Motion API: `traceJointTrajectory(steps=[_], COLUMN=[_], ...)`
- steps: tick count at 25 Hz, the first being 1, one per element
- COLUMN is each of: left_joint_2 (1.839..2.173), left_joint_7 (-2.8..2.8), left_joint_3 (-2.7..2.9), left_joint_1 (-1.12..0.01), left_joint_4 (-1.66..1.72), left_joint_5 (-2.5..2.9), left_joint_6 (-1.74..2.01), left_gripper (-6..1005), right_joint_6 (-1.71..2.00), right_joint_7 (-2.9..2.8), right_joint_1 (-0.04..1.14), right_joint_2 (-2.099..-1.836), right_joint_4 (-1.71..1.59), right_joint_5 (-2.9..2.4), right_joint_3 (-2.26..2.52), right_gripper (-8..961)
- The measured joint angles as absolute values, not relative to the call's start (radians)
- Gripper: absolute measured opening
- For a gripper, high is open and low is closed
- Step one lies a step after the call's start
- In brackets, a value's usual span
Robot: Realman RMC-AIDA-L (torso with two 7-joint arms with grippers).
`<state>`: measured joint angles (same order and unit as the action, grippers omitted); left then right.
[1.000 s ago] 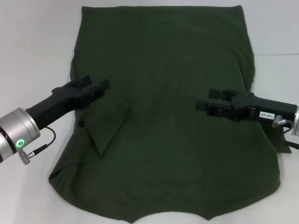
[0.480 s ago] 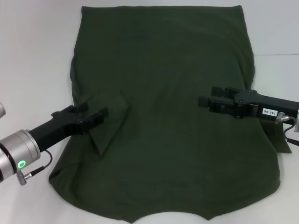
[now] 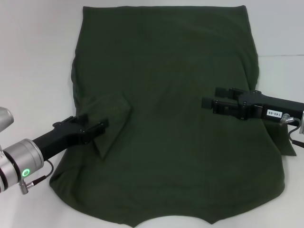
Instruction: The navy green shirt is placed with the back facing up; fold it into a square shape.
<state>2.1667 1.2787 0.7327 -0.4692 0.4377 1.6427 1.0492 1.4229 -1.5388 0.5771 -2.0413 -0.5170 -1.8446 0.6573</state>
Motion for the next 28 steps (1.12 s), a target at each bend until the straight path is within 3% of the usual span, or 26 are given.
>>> traceJointTrajectory(steps=[28], left_joint_2=[2.165], left_joint_7=[1.267], left_joint_3=[0.764], left_joint_1=[-0.459], left_joint_4=[0.454], left_joint_5=[1.632], left_joint_6=[0.999], left_gripper=[766], right_joint_6=[1.423], right_joint_7=[-1.536], right_joint_1=[0.569], right_joint_2=[-2.043], right_joint_4=[-0.517], right_joint_5=[-1.844], right_joint_3=[0.655], right_gripper=[891])
